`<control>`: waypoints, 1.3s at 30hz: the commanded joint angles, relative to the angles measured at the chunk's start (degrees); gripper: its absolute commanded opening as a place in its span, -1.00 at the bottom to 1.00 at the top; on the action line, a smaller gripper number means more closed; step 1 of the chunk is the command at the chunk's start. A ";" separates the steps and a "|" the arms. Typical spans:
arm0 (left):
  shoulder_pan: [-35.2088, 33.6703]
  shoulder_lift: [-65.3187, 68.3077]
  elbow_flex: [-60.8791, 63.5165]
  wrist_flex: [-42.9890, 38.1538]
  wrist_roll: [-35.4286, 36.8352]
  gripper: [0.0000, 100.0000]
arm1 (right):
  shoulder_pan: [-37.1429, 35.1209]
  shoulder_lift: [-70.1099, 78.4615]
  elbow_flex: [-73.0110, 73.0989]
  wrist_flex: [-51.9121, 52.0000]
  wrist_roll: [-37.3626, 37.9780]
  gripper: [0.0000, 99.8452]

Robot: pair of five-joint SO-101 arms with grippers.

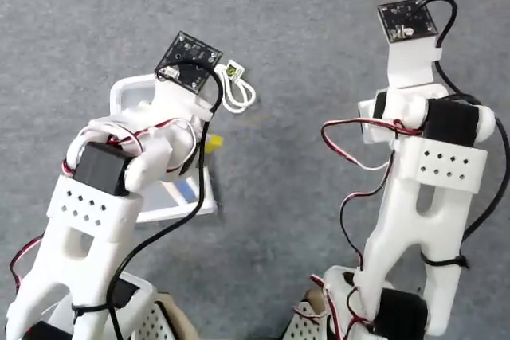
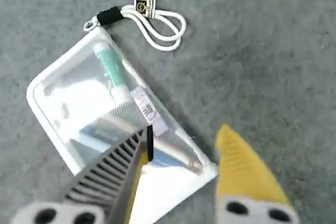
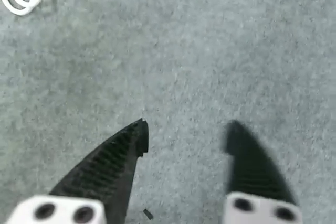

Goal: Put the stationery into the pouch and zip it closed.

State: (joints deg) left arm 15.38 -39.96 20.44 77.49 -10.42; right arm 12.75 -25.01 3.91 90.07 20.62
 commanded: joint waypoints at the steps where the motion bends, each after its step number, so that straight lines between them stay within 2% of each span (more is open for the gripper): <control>1: -2.15 -0.62 -2.59 0.53 -0.09 -0.89 | -0.09 -3.47 -1.71 0.18 -0.26 -0.93; 2: -2.68 -0.62 -2.51 0.62 -0.09 -0.95 | -0.09 -4.26 -1.63 0.09 -0.18 -0.90; 11: -6.37 -0.62 -2.33 6.68 0.00 -0.94 | -0.09 -10.42 3.12 0.00 -0.18 -0.90; 15: -13.49 -4.40 -0.22 5.01 0.00 -0.94 | -0.26 -16.22 9.36 -0.26 -0.18 -0.90; 21: -24.31 -15.65 22.02 -7.12 -0.44 -0.94 | 0.00 -26.07 22.29 -5.80 0.26 -0.90; 26: -31.16 -19.78 39.69 -16.62 -0.44 -0.94 | 2.99 -27.91 35.82 -12.57 0.26 -0.90; 30: -31.96 -23.47 45.93 -18.90 -0.18 -0.94 | 6.24 -28.53 43.82 -15.65 0.00 -0.90; 36: -31.87 -33.32 53.23 -20.75 -0.44 -0.93 | 6.33 -31.34 53.67 -16.88 0.35 -0.90; 39: -31.78 -39.12 58.59 -20.84 -0.53 -0.93 | 6.59 -33.80 60.35 -24.70 0.35 -0.90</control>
State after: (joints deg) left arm -16.00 -74.07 76.44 57.89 -10.59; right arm 18.64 -56.40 60.00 71.78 20.53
